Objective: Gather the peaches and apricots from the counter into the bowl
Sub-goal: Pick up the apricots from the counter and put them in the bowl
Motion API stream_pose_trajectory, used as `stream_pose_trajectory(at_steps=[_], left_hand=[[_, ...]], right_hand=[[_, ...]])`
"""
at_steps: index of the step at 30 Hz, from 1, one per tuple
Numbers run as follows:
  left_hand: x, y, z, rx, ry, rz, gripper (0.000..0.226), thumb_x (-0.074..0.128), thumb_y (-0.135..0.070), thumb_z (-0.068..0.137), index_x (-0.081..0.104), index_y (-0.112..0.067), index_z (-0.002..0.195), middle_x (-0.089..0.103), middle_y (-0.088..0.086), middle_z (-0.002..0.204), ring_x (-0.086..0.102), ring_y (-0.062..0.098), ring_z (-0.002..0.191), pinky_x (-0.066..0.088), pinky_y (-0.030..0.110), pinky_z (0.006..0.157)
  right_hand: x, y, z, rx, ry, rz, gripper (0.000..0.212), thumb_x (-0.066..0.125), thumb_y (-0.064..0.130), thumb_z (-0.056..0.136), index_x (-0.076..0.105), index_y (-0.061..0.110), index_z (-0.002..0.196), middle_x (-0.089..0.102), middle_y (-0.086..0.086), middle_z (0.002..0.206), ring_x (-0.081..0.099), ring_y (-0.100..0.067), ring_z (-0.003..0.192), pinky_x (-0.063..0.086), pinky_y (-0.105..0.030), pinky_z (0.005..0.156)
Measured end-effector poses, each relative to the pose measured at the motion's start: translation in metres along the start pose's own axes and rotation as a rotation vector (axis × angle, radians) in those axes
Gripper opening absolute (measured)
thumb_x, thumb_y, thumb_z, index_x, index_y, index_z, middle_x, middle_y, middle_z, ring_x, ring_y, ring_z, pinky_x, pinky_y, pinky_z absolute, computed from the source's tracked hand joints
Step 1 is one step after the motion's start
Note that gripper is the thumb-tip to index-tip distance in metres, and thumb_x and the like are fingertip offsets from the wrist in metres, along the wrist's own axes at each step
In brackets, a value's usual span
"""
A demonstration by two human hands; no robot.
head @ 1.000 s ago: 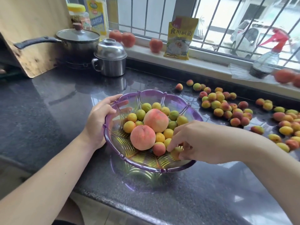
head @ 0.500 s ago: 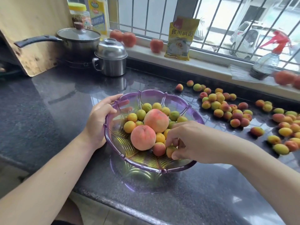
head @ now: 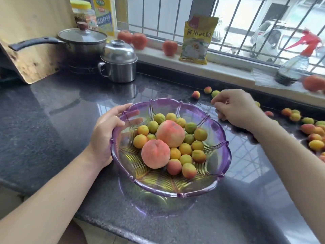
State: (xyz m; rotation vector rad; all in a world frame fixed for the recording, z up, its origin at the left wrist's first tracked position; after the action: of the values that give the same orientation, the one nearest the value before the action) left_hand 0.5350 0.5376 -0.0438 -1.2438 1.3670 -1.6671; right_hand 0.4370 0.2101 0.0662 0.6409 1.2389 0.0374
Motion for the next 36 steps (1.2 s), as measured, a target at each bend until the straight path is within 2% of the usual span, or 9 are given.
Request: stream_pose_trajectory(at_steps=[4,9,16,22,24,28,31,33,36], left_hand=[[0.000,-0.001,0.001,0.009,0.009,0.024,0.060,0.048,-0.016,0.082,0.063,-0.007,0.140,0.071,0.018,0.134,0.071,0.038,0.123,0.052,0.063,0.109],[-0.002,-0.001,0.002,0.016,-0.004,-0.033,0.062,0.047,-0.011,0.078,0.063,-0.002,0.137,0.071,0.023,0.132,0.070,0.043,0.122,0.052,0.063,0.108],[0.001,-0.002,0.002,0.009,0.005,-0.036,0.061,0.048,-0.011,0.077,0.063,-0.001,0.136,0.072,0.024,0.130,0.071,0.042,0.120,0.055,0.060,0.104],[0.001,-0.004,0.001,0.006,0.004,-0.023,0.062,0.049,-0.012,0.078,0.062,0.000,0.137,0.072,0.024,0.130,0.072,0.041,0.120,0.055,0.060,0.106],[0.002,-0.005,0.000,0.002,0.000,-0.026,0.062,0.050,-0.013,0.079,0.062,0.000,0.138,0.071,0.024,0.131,0.071,0.042,0.121,0.054,0.061,0.107],[0.003,-0.005,-0.001,-0.005,0.007,-0.026,0.057,0.050,-0.014,0.081,0.065,-0.003,0.135,0.072,0.022,0.130,0.070,0.041,0.122,0.052,0.062,0.109],[0.004,-0.005,-0.003,-0.003,0.011,-0.025,0.053,0.049,-0.016,0.084,0.066,-0.006,0.133,0.073,0.019,0.130,0.070,0.040,0.123,0.051,0.063,0.110],[0.003,-0.004,-0.003,-0.005,0.007,-0.025,0.052,0.050,-0.017,0.084,0.067,-0.008,0.132,0.073,0.017,0.131,0.070,0.039,0.123,0.050,0.063,0.111],[0.000,-0.001,-0.002,-0.016,-0.006,-0.049,0.052,0.049,-0.015,0.083,0.069,-0.009,0.131,0.073,0.018,0.132,0.069,0.040,0.125,0.048,0.065,0.113]], right_hand=[[0.052,-0.022,0.057,-0.023,0.052,-0.211,0.036,0.055,0.008,0.094,0.067,0.022,0.124,0.069,-0.007,0.118,0.068,-0.024,0.098,0.056,-0.038,0.085],[0.091,-0.006,0.100,-0.095,0.094,-0.348,0.058,0.055,0.014,0.097,0.041,0.027,0.152,0.039,-0.012,0.146,0.056,-0.034,0.116,0.043,-0.033,0.079],[0.104,-0.013,0.120,-0.095,0.063,-0.441,0.029,0.054,0.015,0.100,0.051,0.015,0.129,0.058,-0.016,0.120,0.060,-0.037,0.101,0.050,-0.043,0.078],[0.069,-0.014,0.071,-0.015,0.010,-0.080,0.023,0.050,0.030,0.105,0.049,0.019,0.125,0.061,-0.005,0.102,0.059,-0.018,0.079,0.044,-0.033,0.063],[0.047,-0.012,0.045,-0.015,-0.013,0.025,0.022,0.056,0.030,0.103,0.055,0.021,0.122,0.067,-0.002,0.098,0.066,-0.018,0.084,0.047,-0.033,0.070],[-0.008,0.008,-0.013,0.000,-0.033,0.270,0.016,0.067,0.030,0.094,0.062,0.034,0.109,0.070,-0.003,0.097,0.071,-0.040,0.084,0.062,-0.055,0.071],[-0.027,0.032,-0.047,-0.011,0.088,0.318,0.017,0.072,0.031,0.088,0.067,0.039,0.103,0.071,0.002,0.102,0.073,-0.039,0.088,0.058,-0.066,0.076],[-0.032,0.043,-0.062,-0.026,0.155,0.317,0.015,0.072,0.030,0.089,0.070,0.037,0.103,0.075,0.003,0.098,0.074,-0.030,0.086,0.062,-0.056,0.078],[-0.023,0.058,-0.085,-0.072,0.285,0.227,0.016,0.068,0.028,0.094,0.071,0.036,0.107,0.075,0.007,0.091,0.066,-0.003,0.067,0.056,-0.025,0.062]])
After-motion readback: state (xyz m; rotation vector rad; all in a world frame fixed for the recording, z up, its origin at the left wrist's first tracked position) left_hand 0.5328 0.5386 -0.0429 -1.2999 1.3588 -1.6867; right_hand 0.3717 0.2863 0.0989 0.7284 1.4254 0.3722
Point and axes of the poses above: each hand's wrist, its own z-axis towards the middle knuckle, its own x-axis out of the palm, y = z × x, the point moved 9 cm from there along z, towards the middle knuckle
